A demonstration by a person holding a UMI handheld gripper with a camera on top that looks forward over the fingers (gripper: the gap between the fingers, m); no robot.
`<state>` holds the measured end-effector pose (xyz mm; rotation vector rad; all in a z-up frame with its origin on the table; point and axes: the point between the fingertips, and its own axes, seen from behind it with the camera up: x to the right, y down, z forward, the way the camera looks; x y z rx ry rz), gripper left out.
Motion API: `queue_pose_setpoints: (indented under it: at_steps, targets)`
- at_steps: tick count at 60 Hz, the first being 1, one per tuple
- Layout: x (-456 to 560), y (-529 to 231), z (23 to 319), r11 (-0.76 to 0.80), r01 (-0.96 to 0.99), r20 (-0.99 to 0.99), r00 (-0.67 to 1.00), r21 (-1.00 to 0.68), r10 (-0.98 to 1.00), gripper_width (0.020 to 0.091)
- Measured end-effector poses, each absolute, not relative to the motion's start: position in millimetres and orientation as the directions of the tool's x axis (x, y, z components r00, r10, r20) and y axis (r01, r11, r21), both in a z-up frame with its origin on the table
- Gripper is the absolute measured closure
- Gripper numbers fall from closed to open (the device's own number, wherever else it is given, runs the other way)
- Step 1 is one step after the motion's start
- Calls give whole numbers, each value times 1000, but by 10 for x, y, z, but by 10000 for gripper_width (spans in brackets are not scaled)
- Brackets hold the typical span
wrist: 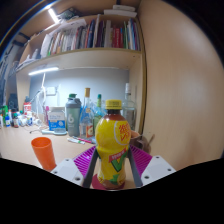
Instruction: Pour water
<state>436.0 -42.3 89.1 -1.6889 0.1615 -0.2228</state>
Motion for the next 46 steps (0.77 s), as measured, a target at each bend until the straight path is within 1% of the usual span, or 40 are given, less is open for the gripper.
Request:
queue_pose_setpoints:
  at_steps: [4, 6, 14, 20, 29, 32, 36, 37, 43, 46]
  targets:
    - [4337, -499, 933, -145, 20, 53, 973, -989, -225, 308]
    - [4316, -539, 975, -131, 15, 44, 975, -991, -220, 246]
    - [4358, -834, 1029, -130, -10, 24, 966, -991, -257, 254]
    - [4313, -1142, 953, -157, -34, 11, 960, -987, -281, 255]
    - [4123, -1702, 930, -140, -31, 9, 961, -990, -275, 255]
    - [4039, -1794, 992, -126, -12, 20, 967, -992, -252, 256]
    - [4076, -1857, 1078, -125, -65, -24, 952, -990, -304, 257]
    - [4064, -1868, 1109, -121, -74, -34, 951, -990, -308, 267]
    - [3860, -1988, 1266, -94, -68, -39, 960, -993, -278, 264]
    - [3796, -2089, 1288, -89, -76, -48, 959, -993, -281, 262]
